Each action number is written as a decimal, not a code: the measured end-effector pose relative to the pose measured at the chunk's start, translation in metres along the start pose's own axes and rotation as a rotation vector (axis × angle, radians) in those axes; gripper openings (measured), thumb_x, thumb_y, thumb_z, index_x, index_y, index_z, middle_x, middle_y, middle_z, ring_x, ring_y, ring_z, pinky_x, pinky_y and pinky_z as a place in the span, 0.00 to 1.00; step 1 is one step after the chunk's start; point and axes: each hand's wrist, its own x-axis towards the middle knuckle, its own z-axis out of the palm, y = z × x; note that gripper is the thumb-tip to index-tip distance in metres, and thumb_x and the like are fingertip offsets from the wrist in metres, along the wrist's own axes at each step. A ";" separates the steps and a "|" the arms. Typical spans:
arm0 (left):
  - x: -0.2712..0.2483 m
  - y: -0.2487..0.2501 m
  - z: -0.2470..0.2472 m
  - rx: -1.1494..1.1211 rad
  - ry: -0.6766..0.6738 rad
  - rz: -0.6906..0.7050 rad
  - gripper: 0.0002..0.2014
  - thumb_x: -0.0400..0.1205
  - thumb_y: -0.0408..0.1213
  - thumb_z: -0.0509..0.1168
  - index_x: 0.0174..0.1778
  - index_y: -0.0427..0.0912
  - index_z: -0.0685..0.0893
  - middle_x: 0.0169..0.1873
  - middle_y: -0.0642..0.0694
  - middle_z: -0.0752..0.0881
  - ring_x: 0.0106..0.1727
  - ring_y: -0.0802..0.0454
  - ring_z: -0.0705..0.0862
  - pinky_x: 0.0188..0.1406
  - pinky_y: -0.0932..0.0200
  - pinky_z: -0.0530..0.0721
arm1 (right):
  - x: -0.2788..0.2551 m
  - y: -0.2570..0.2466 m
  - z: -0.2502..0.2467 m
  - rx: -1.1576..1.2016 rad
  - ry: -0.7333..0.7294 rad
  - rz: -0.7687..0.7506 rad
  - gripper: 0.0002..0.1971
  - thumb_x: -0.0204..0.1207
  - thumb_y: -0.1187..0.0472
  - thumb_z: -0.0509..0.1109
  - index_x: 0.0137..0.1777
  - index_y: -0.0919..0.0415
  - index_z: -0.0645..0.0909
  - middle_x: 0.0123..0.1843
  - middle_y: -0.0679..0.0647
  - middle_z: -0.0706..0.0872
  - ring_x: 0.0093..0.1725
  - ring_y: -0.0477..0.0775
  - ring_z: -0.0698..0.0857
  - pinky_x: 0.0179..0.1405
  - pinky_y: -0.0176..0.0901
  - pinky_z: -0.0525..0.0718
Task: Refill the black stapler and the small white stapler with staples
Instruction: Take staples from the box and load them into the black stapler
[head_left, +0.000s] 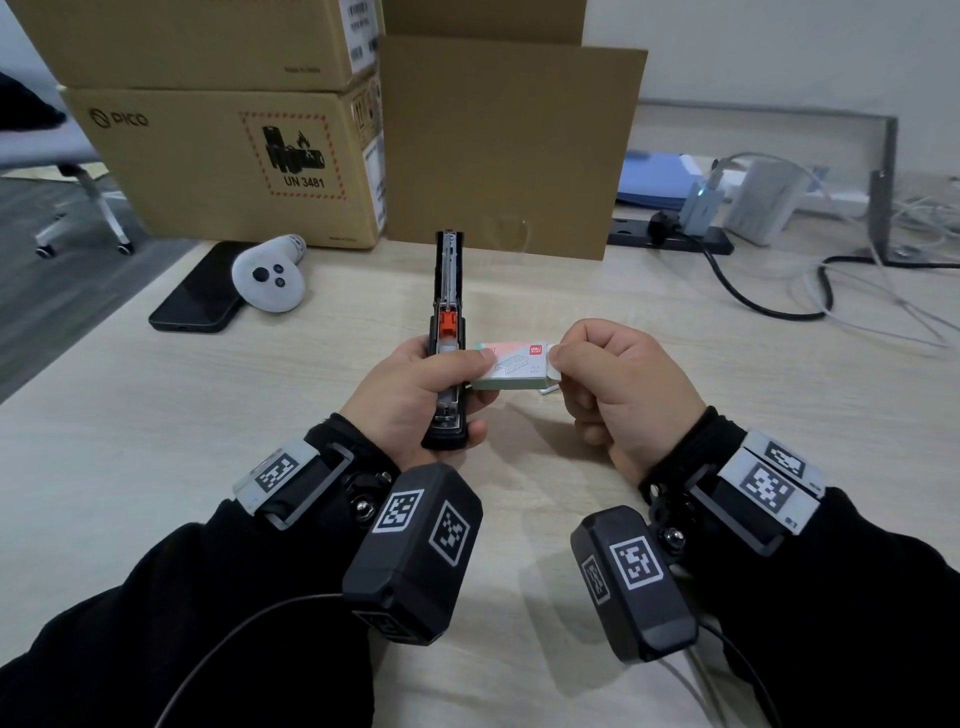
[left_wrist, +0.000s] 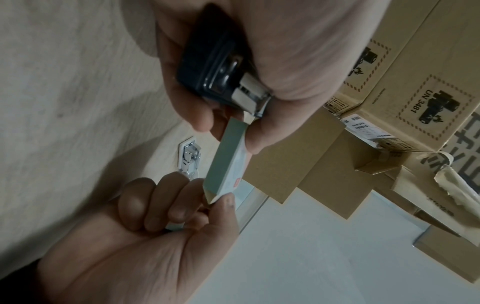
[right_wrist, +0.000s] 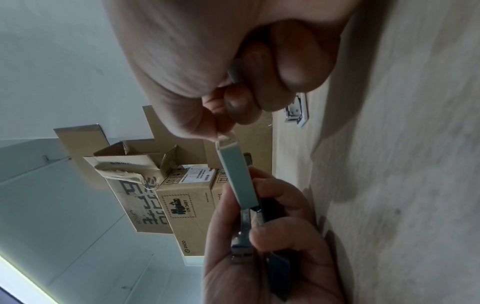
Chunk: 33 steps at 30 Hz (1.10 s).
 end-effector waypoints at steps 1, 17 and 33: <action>0.000 0.000 0.000 0.000 -0.003 0.003 0.15 0.78 0.31 0.74 0.57 0.40 0.79 0.49 0.39 0.89 0.36 0.51 0.88 0.17 0.62 0.78 | 0.000 0.000 0.000 -0.006 0.000 0.004 0.20 0.79 0.66 0.66 0.25 0.52 0.72 0.20 0.47 0.70 0.21 0.47 0.60 0.23 0.36 0.54; -0.003 0.002 0.001 -0.033 -0.016 0.003 0.19 0.78 0.31 0.73 0.63 0.40 0.76 0.41 0.42 0.90 0.33 0.52 0.89 0.16 0.61 0.77 | -0.002 -0.005 -0.010 -0.261 -0.123 -0.223 0.19 0.70 0.58 0.82 0.57 0.51 0.79 0.21 0.44 0.70 0.20 0.44 0.66 0.24 0.34 0.67; -0.011 0.003 0.004 -0.017 -0.067 -0.009 0.10 0.81 0.39 0.71 0.55 0.42 0.80 0.43 0.41 0.92 0.32 0.52 0.88 0.17 0.63 0.77 | -0.006 -0.023 -0.125 -0.901 0.488 0.031 0.12 0.71 0.49 0.80 0.44 0.55 0.85 0.35 0.51 0.83 0.36 0.53 0.82 0.32 0.45 0.71</action>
